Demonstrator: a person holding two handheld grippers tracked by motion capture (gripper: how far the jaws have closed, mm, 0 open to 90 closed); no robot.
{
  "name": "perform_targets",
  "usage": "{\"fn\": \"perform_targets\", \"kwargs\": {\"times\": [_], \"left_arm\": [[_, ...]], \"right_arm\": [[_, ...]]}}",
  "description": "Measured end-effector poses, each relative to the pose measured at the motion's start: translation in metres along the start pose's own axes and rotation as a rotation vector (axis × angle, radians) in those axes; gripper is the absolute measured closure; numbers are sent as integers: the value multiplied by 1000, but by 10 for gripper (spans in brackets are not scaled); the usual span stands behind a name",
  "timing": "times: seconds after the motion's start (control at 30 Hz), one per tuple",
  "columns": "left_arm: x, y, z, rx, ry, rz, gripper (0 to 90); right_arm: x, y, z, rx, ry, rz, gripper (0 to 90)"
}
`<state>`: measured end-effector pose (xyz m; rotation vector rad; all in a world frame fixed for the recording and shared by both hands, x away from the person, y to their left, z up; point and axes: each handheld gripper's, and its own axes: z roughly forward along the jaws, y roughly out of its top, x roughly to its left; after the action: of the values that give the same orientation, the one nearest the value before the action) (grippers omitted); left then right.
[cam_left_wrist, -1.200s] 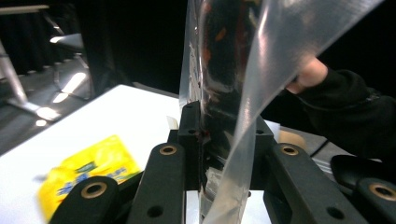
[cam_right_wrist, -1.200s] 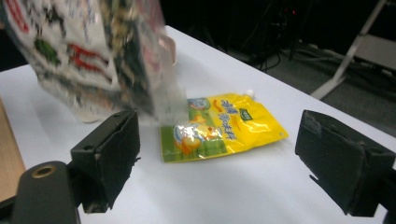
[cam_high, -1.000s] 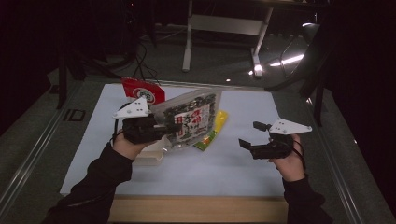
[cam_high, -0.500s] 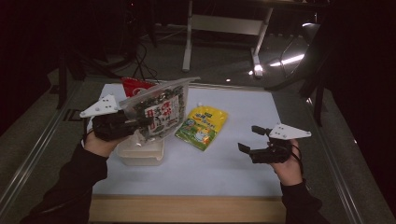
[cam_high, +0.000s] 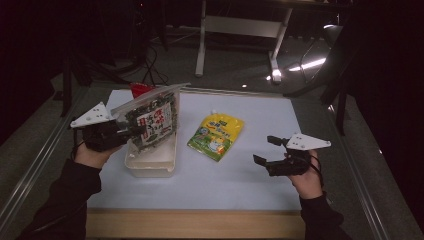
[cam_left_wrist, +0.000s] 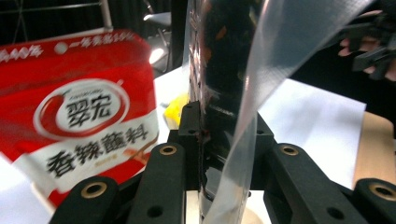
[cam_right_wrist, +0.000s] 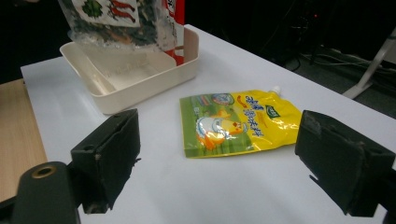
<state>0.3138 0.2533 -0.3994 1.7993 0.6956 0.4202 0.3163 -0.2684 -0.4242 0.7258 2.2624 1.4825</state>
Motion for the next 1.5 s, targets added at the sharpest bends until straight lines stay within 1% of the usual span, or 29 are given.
{"fn": "perform_targets", "kwargs": {"times": [0.03,0.1,0.13,0.23,0.27,0.3,0.37,0.4,0.43,0.5,0.57,0.6,0.63,0.67,0.73,0.83,0.93,1.03,1.07,1.2,1.27,1.3,1.33,1.37,1.4,1.5], "left_arm": [[1,-2,0,5,-3,-7,760],[1,-4,1,20,5,-1,760],[1,-5,2,29,1,-3,760],[4,-8,5,41,5,-14,759],[4,-9,7,42,12,-10,759],[5,-10,8,46,8,-12,759],[7,-10,11,59,15,-13,759],[7,-10,13,66,12,-17,759],[8,-11,14,72,19,-16,759],[8,-12,17,84,20,-11,759],[9,-13,17,84,21,-12,759],[12,-16,18,87,22,-22,760],[14,-18,18,83,24,-25,759],[16,-20,18,81,18,-39,759],[18,-23,18,69,17,-40,759],[19,-26,20,65,10,-36,759],[21,-29,21,59,5,-44,759],[22,-33,23,59,2,-45,759],[22,-34,24,63,11,-42,758],[22,-39,27,56,7,-43,758],[23,-41,29,64,11,-51,758],[24,-44,31,78,6,-48,758],[24,-49,33,77,2,-54,759],[25,-52,32,53,-1,-77,759],[26,-54,31,47,-2,-86,758],[26,-57,29,39,0,-94,758]], "right_arm": [[0,0,0,0,0,-1,137],[1,0,0,3,2,-3,138],[1,0,1,5,0,-4,137],[0,0,1,6,3,-3,138],[1,1,1,7,2,-4,137],[1,1,2,5,7,-4,137],[2,1,2,7,7,-5,137],[2,1,2,11,4,-10,137],[2,1,2,11,4,-10,138],[1,1,2,10,5,-8,138],[1,1,1,8,6,-6,137],[1,1,1,10,5,-8,137],[1,1,1,10,5,-9,137],[1,1,1,9,7,-6,137],[0,1,1,10,5,-6,137],[0,1,1,11,7,-6,138],[1,1,1,12,11,-6,137],[1,0,1,15,10,-8,138],[1,0,1,16,12,-5,137],[1,-1,1,20,13,-5,137],[1,-1,1,23,13,-5,137],[1,-1,1,21,15,-3,137],[1,-1,1,21,13,-6,138],[1,-1,1,22,13,-9,137],[1,-1,0,22,11,-8,137],[-1,-2,0,20,10,1,138]]}}
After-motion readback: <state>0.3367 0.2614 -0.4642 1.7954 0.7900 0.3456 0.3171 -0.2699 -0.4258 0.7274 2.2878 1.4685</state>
